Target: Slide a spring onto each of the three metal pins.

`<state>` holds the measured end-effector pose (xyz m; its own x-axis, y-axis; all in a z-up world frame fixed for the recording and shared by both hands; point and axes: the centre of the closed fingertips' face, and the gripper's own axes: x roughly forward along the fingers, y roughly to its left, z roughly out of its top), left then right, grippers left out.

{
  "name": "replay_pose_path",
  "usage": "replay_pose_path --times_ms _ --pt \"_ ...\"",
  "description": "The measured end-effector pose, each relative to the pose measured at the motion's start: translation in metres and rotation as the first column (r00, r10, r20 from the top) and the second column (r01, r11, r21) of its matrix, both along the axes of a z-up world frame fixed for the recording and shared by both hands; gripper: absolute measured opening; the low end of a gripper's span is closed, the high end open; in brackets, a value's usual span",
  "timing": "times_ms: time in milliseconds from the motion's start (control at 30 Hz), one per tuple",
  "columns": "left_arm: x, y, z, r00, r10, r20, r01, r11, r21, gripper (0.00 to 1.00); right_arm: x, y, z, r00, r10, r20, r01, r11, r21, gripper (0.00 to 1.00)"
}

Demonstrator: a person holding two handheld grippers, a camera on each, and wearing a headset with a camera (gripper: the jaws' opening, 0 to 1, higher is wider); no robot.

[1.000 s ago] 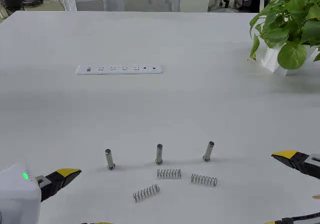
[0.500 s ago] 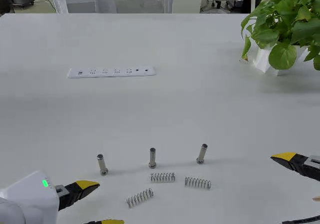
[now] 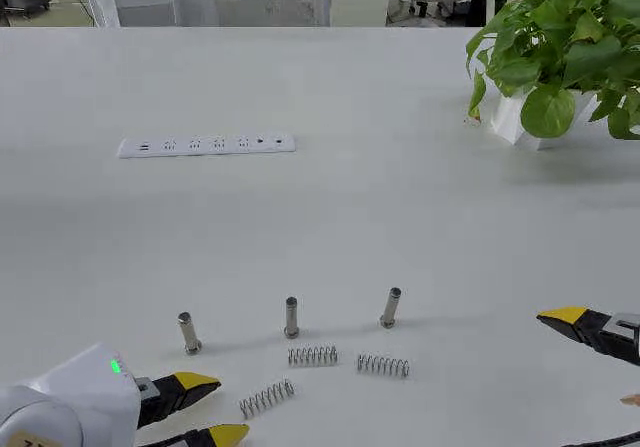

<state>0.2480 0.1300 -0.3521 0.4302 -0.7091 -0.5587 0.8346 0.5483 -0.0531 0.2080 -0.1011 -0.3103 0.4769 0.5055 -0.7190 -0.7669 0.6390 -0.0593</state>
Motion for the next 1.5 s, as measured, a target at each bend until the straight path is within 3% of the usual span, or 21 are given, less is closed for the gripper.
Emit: replay_pose_path --times_ms 400,1033,1333,1500 --pt "0.001 -0.011 -0.008 0.999 -0.032 0.002 0.032 0.999 0.004 0.14 -0.003 0.000 -0.001 1.000 -0.006 -0.002 0.006 1.000 0.002 0.99" --pt "0.005 -0.013 -0.011 0.999 -0.038 0.003 0.037 0.999 0.017 0.08 -0.005 0.002 -0.001 1.000 -0.014 -0.005 0.014 1.000 0.001 0.99" --pt "0.003 -0.009 -0.005 0.999 -0.031 -0.018 0.031 0.999 -0.014 0.07 -0.003 0.003 0.000 1.000 -0.006 -0.002 0.006 1.000 0.004 0.99" --pt "0.002 -0.005 0.007 0.999 -0.043 -0.005 0.043 0.999 -0.023 0.07 -0.003 0.006 0.000 1.000 -0.002 0.000 0.002 1.000 0.006 0.99"
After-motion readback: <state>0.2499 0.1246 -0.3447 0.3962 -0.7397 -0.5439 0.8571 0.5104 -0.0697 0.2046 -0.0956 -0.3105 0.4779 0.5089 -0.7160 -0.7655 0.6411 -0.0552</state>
